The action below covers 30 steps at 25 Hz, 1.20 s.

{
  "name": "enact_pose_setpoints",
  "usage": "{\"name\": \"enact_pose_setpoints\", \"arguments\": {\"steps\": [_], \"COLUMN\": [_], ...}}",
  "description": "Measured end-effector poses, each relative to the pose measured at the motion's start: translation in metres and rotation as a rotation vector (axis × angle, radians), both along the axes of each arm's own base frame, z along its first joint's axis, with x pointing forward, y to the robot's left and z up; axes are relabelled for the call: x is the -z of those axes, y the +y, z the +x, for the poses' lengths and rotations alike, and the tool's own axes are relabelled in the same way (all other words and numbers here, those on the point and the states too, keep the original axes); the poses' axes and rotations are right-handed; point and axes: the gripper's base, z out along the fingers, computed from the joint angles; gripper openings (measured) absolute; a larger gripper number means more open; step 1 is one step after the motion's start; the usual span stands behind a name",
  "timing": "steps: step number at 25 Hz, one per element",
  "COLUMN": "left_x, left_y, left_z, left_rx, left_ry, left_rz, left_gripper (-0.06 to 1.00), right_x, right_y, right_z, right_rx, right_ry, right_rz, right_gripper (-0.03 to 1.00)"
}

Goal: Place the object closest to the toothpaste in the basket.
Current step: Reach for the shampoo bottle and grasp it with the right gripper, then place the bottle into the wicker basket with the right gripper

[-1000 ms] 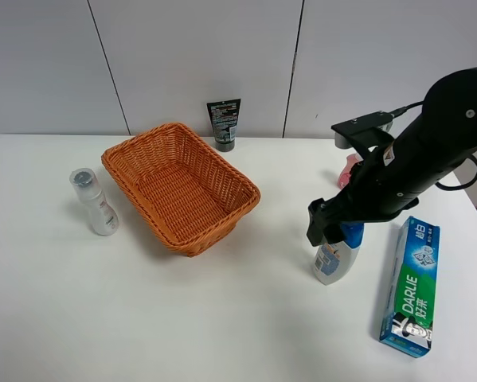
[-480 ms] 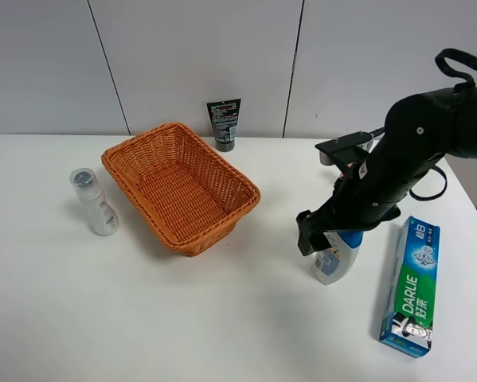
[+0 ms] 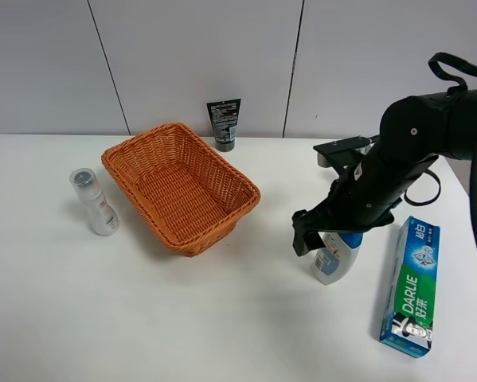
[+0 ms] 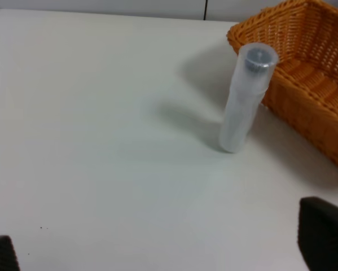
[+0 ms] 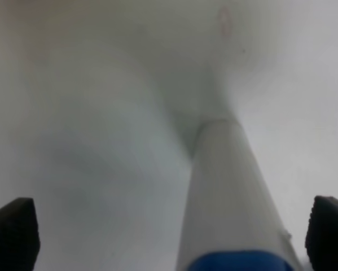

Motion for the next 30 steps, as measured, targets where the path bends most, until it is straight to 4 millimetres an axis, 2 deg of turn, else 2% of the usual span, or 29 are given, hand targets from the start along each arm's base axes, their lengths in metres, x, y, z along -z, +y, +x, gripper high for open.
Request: {"name": "enact_pose_setpoints", "arguments": {"steps": [6,16,20,30], "left_x": [0.0,0.0,0.0,0.0], "left_y": [0.0,0.0,0.0,0.0], "left_z": [0.0,0.0,0.0,0.0], "left_rx": [0.0,0.0,-0.001,-0.001], "left_ry": [0.0,0.0,0.0,0.0], "left_rz": [0.0,0.0,0.001,0.001], "left_gripper": [0.99,0.99,0.99,0.99], "right_x": [0.001,0.002,0.002,-0.003], "right_y": [0.0,-0.007,-0.009,-0.013], "right_z": [-0.003,-0.007,-0.007,-0.007], "right_rx": [0.009,-0.024,-0.036,-0.066], "right_ry": [0.036,0.074,0.072,0.039], "right_rz": [-0.002,-0.082,-0.103,-0.138], "right_gripper": [0.84,0.54,0.38,0.37]}}
